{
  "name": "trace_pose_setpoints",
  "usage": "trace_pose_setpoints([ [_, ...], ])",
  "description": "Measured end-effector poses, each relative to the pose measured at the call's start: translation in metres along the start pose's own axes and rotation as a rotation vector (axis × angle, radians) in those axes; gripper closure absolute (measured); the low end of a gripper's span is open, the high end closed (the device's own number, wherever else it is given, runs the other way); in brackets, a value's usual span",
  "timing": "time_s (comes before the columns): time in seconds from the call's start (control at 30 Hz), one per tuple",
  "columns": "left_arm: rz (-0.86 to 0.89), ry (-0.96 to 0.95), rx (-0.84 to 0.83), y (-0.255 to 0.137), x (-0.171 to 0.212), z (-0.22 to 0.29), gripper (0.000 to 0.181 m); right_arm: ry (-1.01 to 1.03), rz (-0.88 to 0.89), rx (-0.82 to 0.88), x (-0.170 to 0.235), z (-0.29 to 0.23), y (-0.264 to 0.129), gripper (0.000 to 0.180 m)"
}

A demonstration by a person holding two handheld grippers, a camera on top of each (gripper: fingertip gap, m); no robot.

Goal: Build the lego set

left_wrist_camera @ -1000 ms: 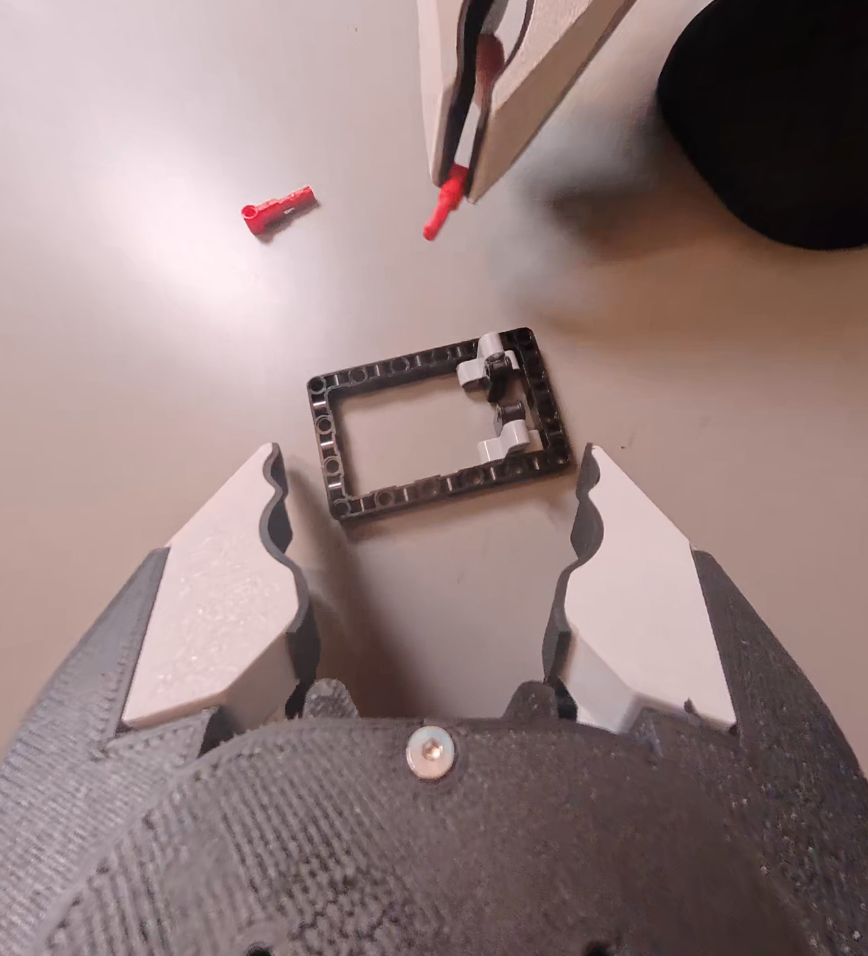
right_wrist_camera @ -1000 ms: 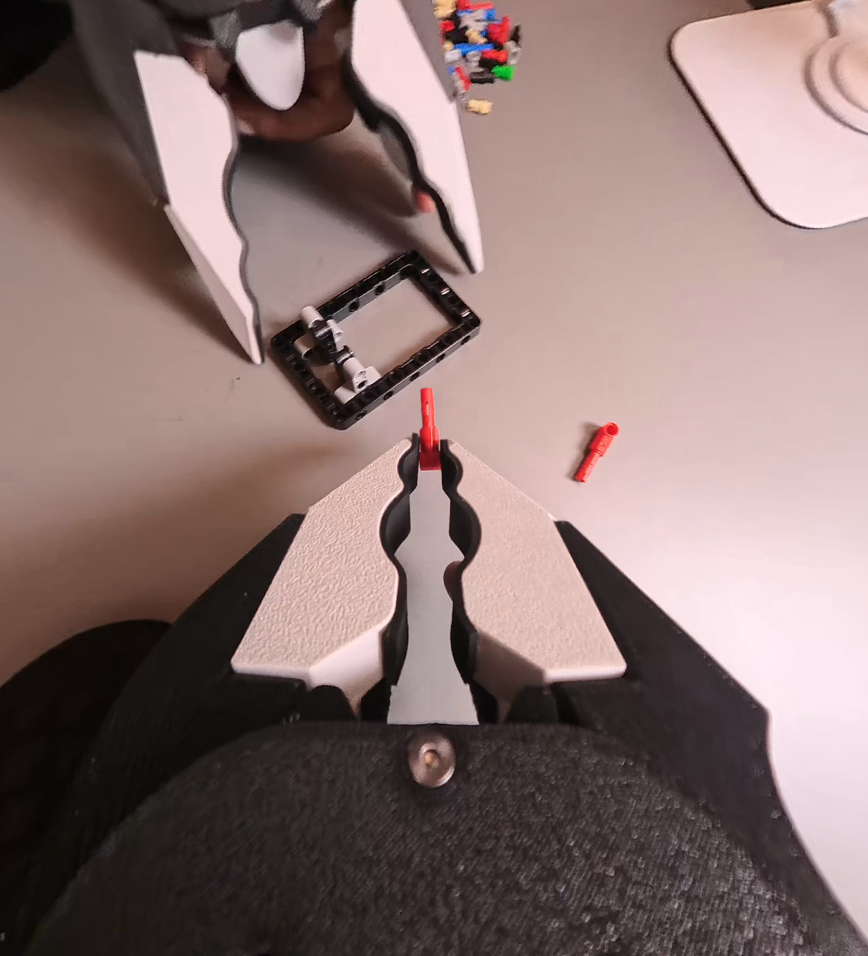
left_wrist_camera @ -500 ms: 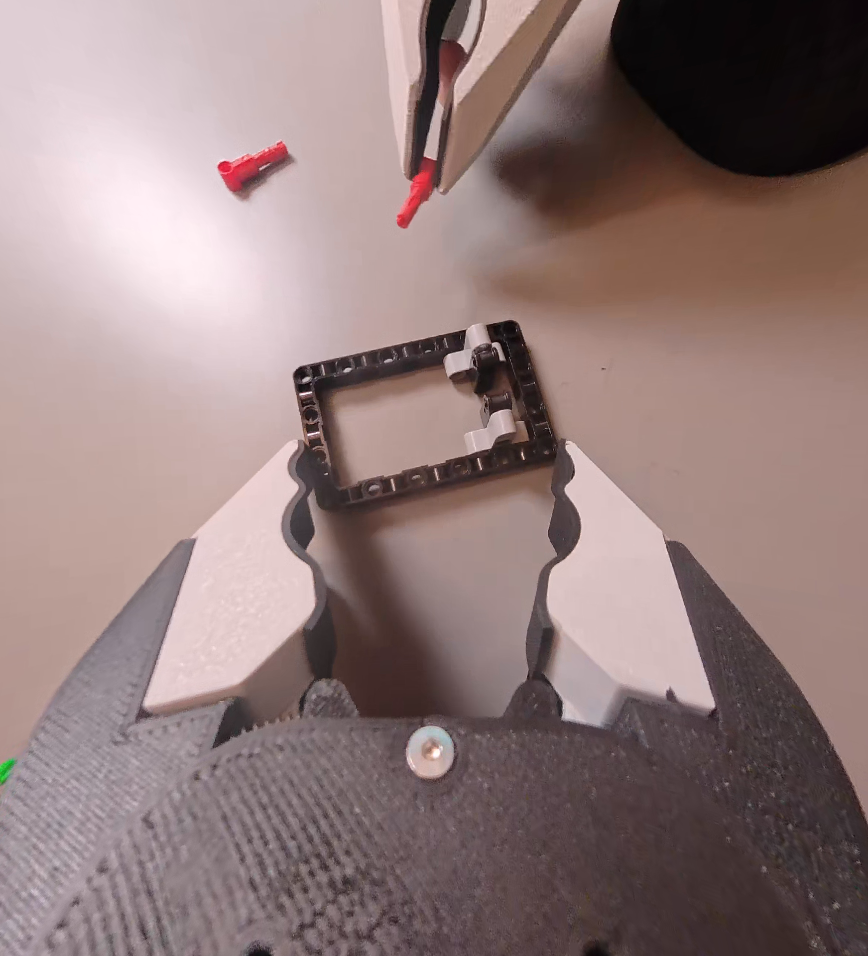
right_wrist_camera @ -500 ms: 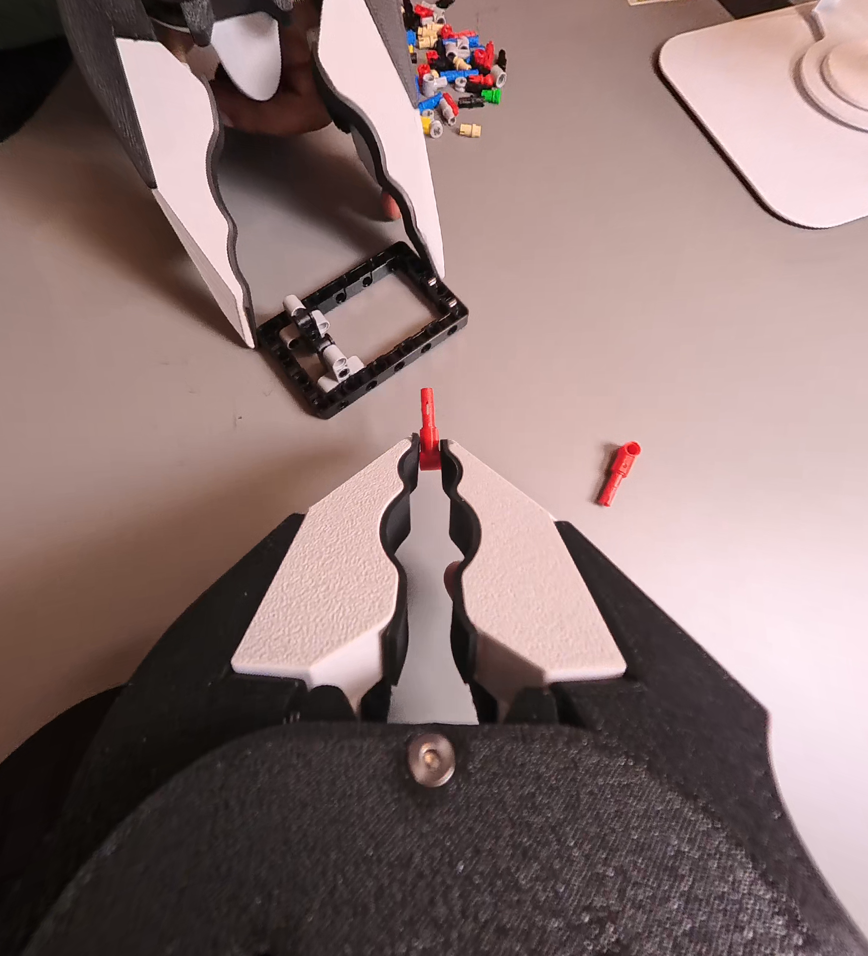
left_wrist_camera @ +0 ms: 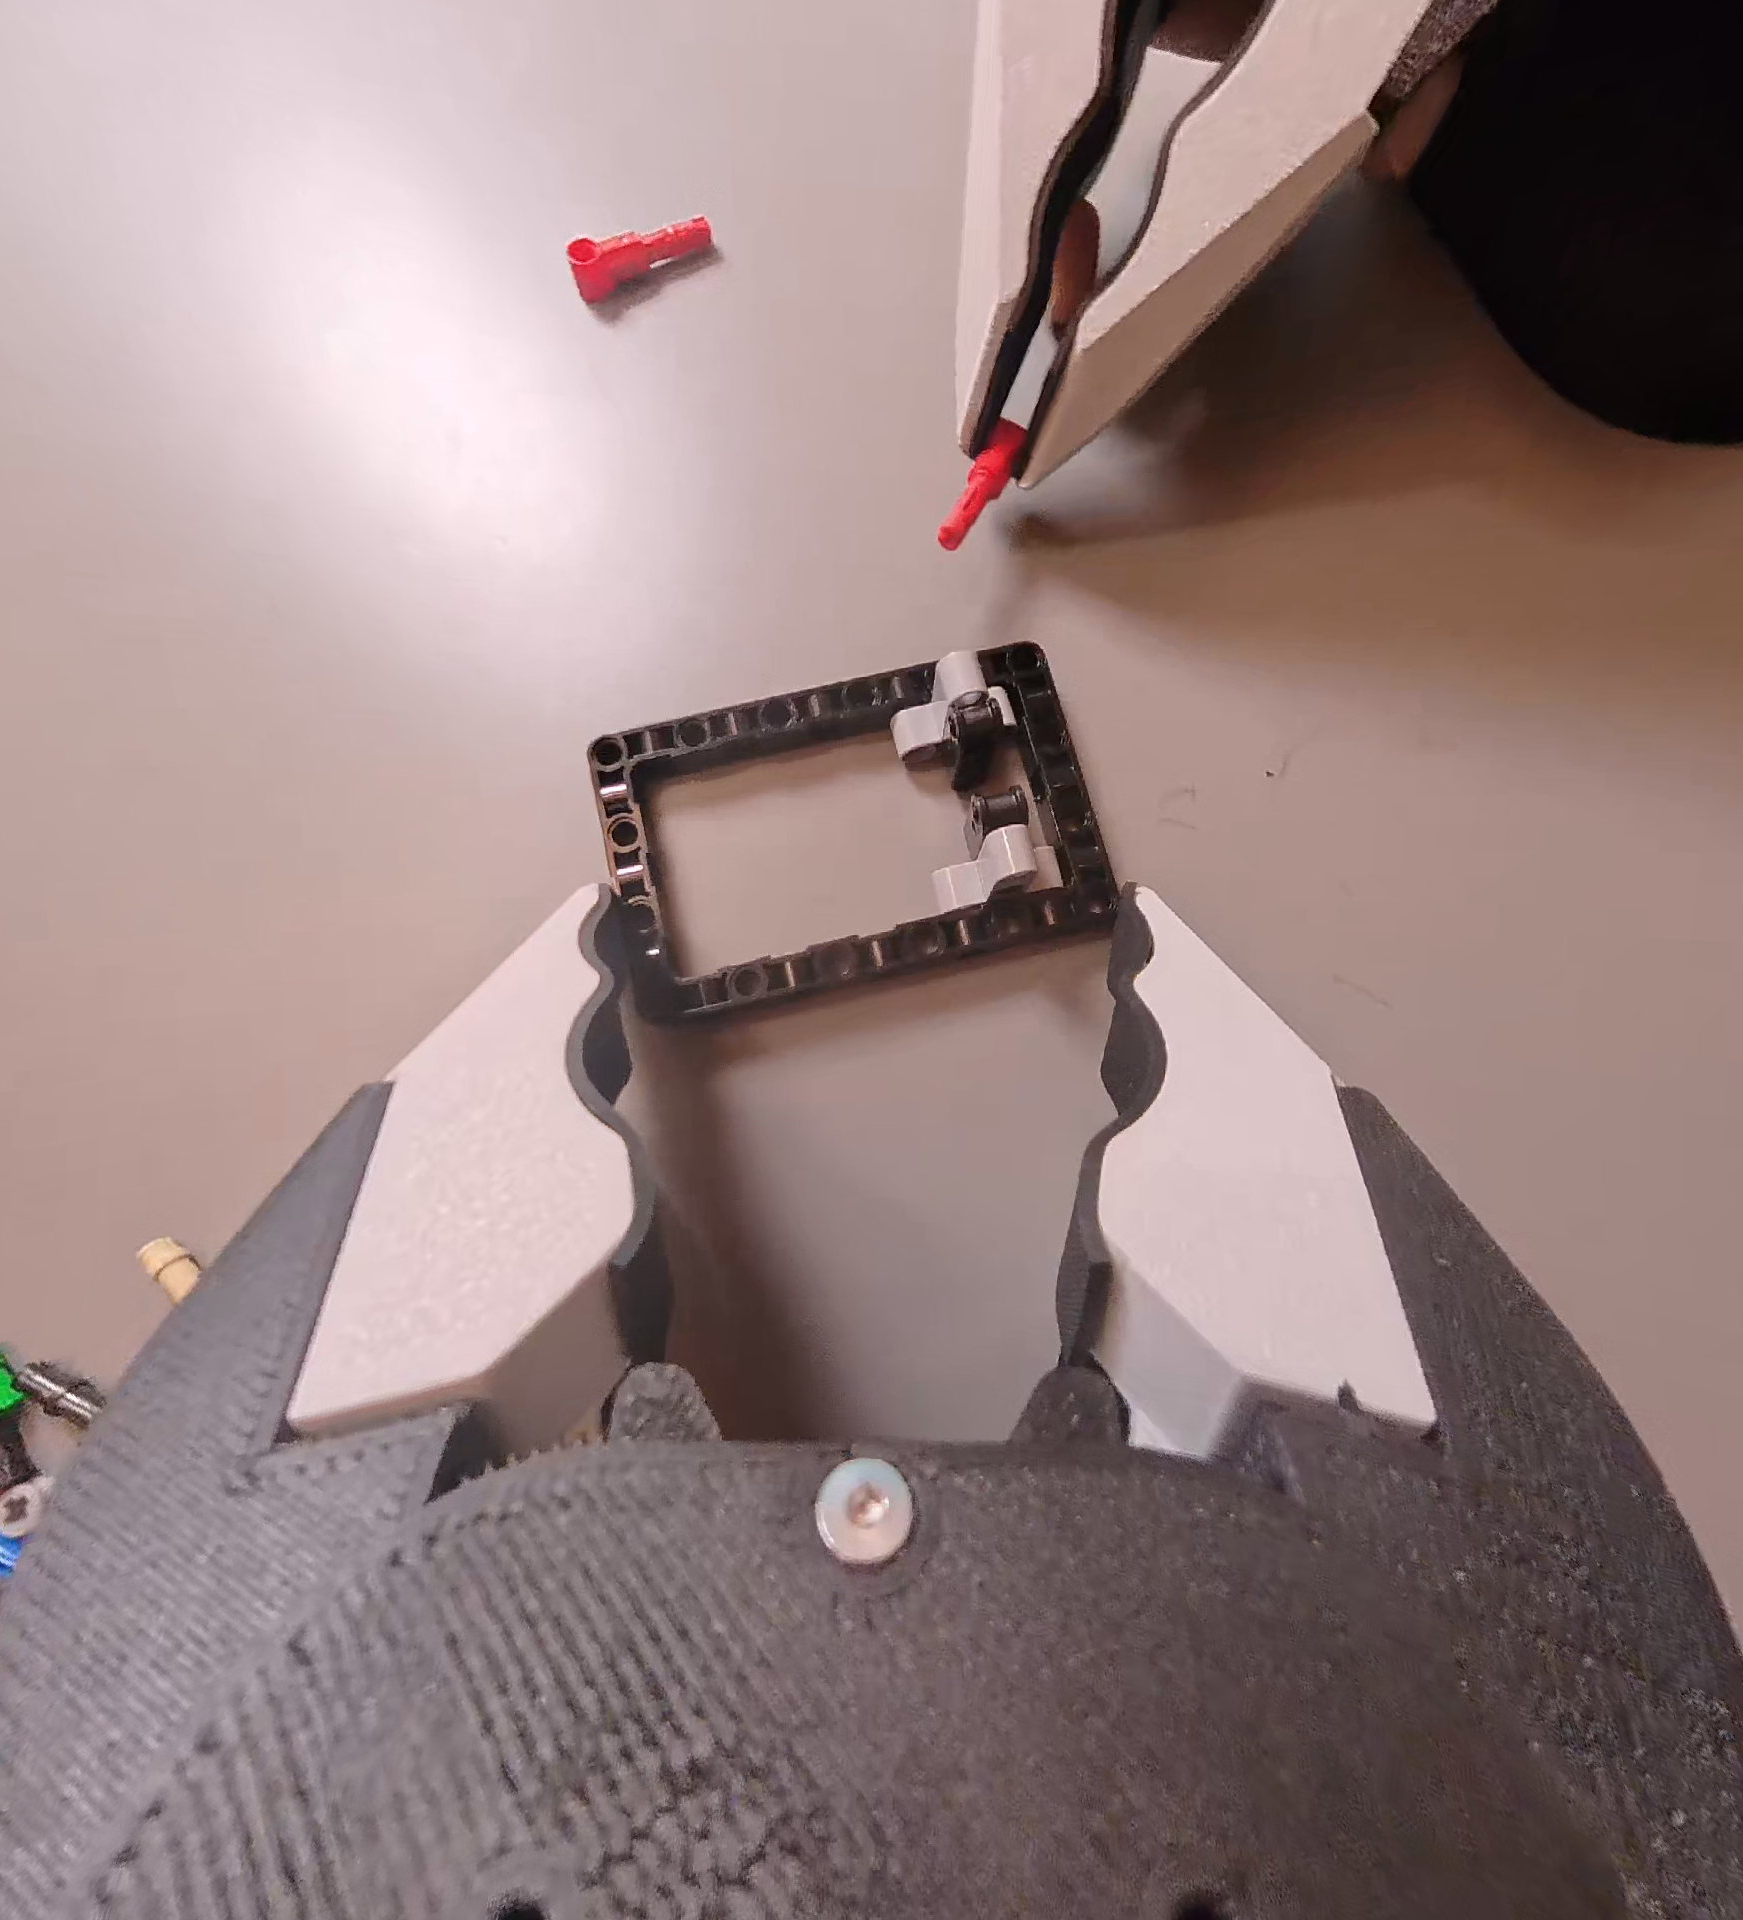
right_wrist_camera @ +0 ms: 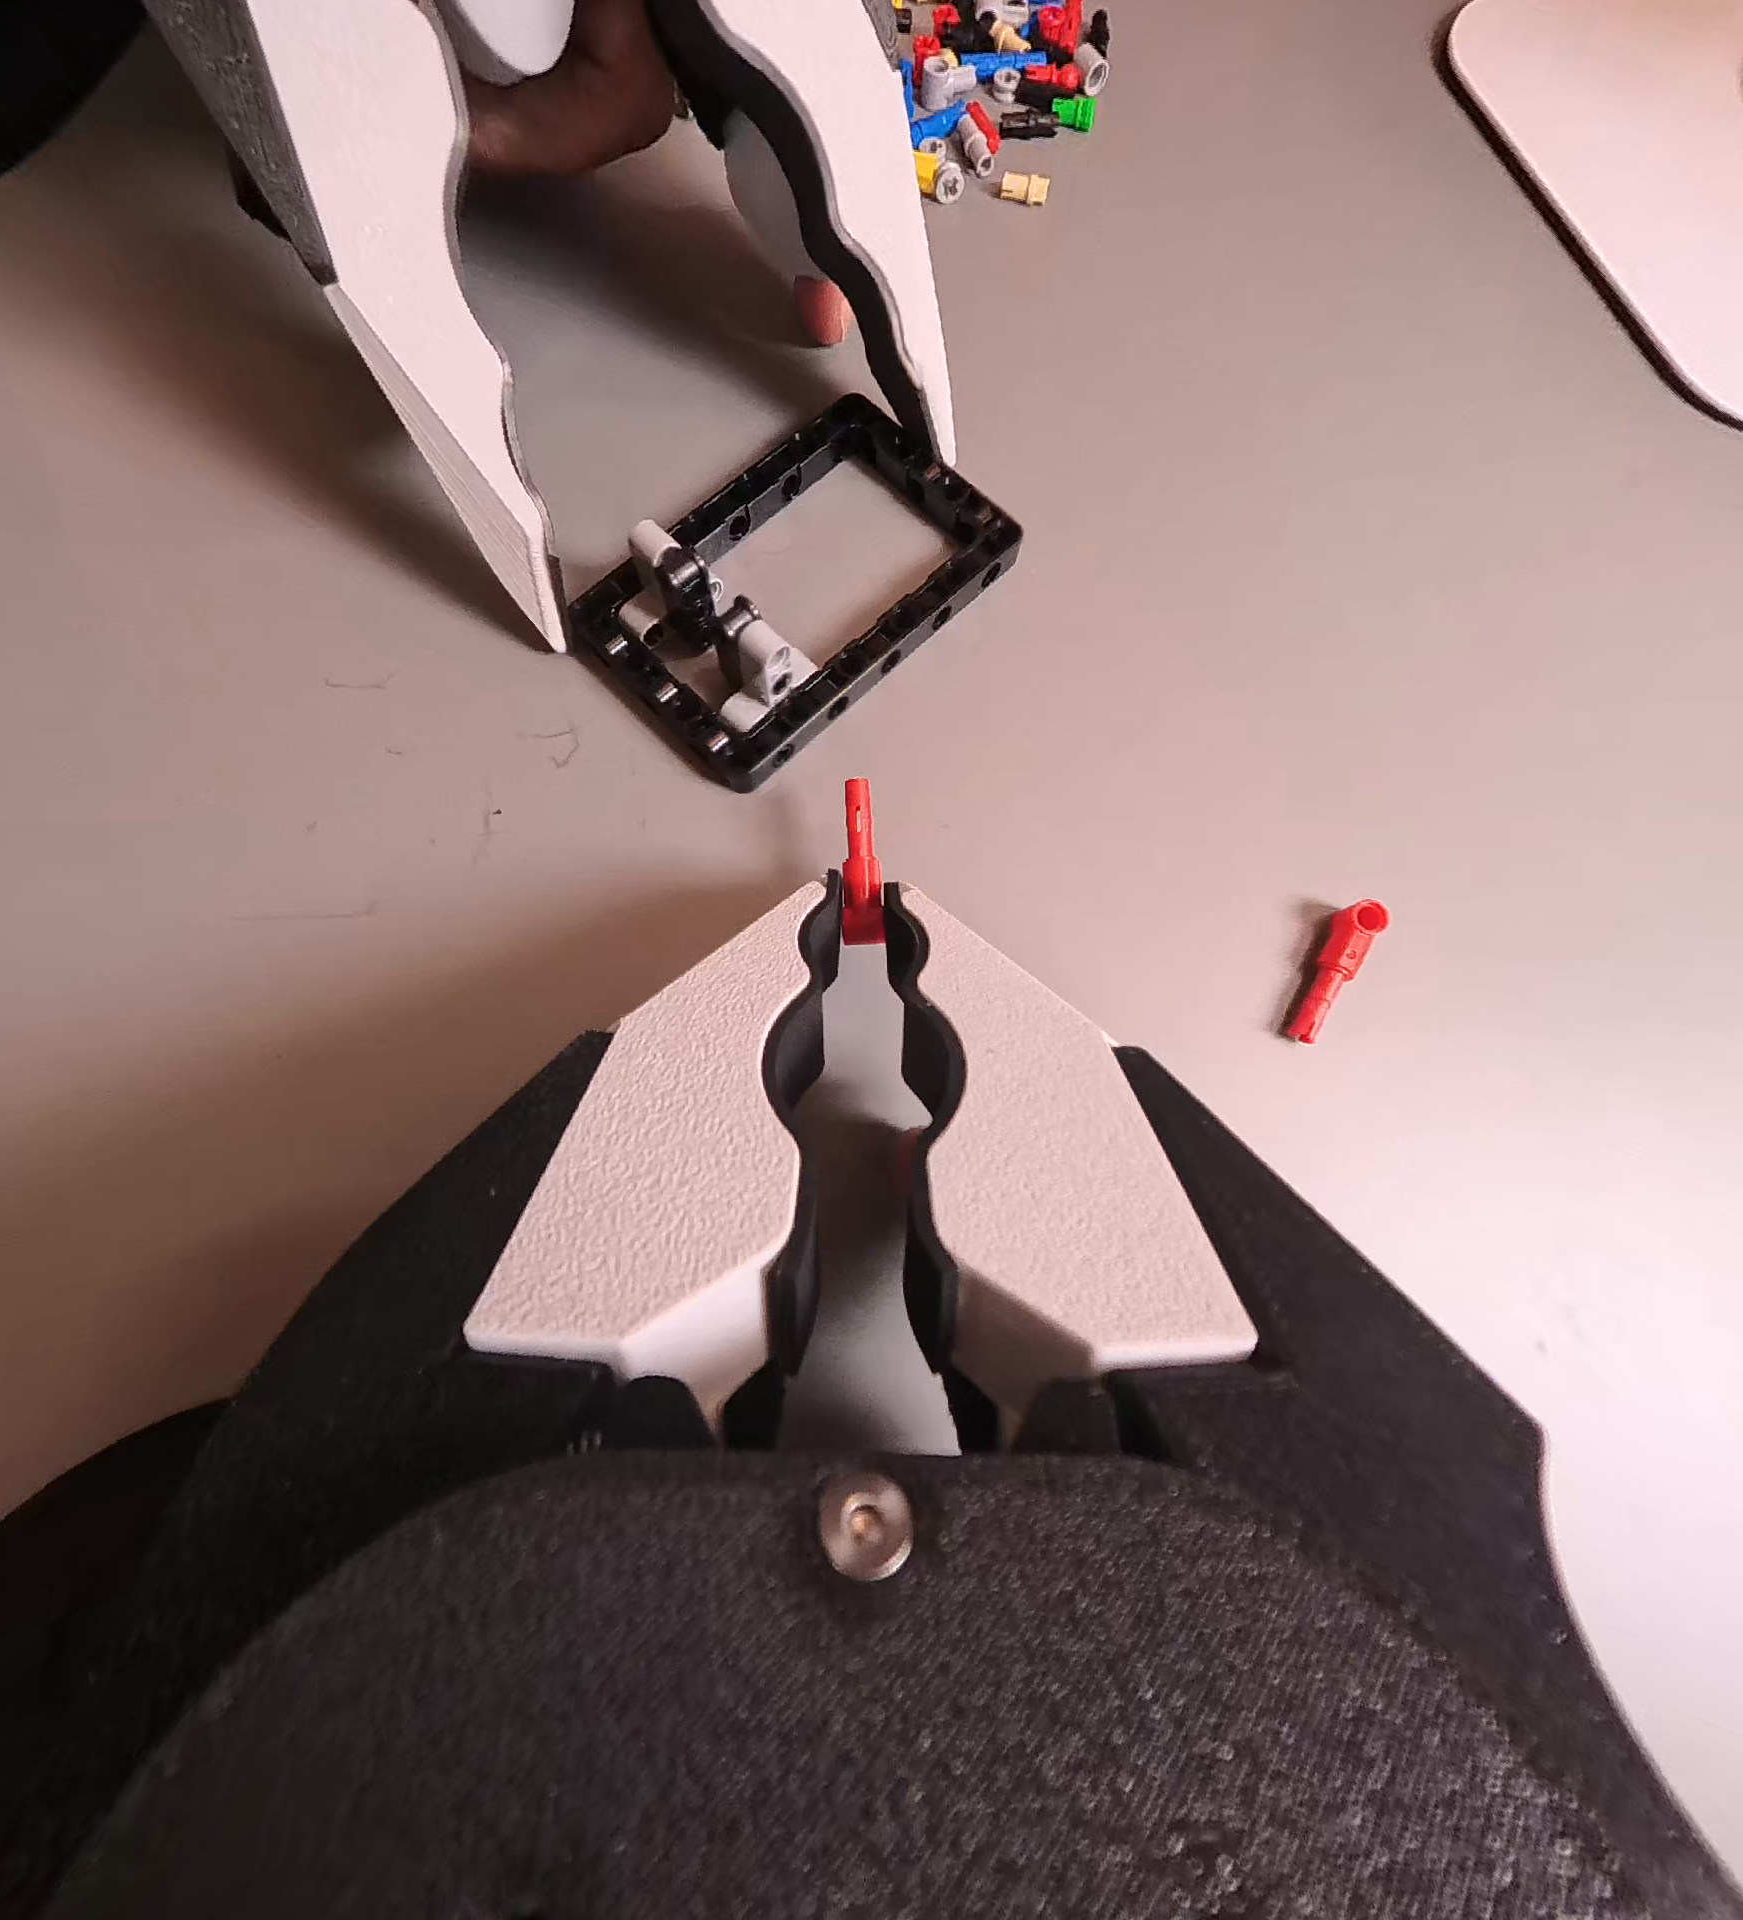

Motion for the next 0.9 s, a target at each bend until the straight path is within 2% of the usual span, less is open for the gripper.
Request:
trace_pose_setpoints([
  [0.3, 0.037, -0.111, -0.093, 0.006, -0.006, -0.006, 0.087, 0.038, -0.006, 0.013, 0.001, 0.003, -0.001, 0.174],
  [0.57, 0.065, -0.015, -0.055, 0.005, -0.006, -0.001, 0.087, 0.018, -0.025, 0.015, -0.001, 0.0, 0.002, 0.174],
  [0.73, 0.101, 0.151, 0.04, 0.001, -0.001, 0.009, 0.087, -0.173, -0.088, -0.052, -0.005, -0.009, 0.004, 0.174],
  [0.9, 0.106, 0.198, 0.084, -0.002, 0.003, 0.01, 0.087, -0.304, -0.133, -0.166, -0.012, -0.021, 0.008, 0.174],
])
Point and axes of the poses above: each gripper's, where its closed fingertips meet, y out along the fingers, x out of its underside, z = x × y across the jaws, the point moved 6 cm from there along -y, back along the fingers, and after that the axes turned 7 degrees about -z, right-handed, at the moved point
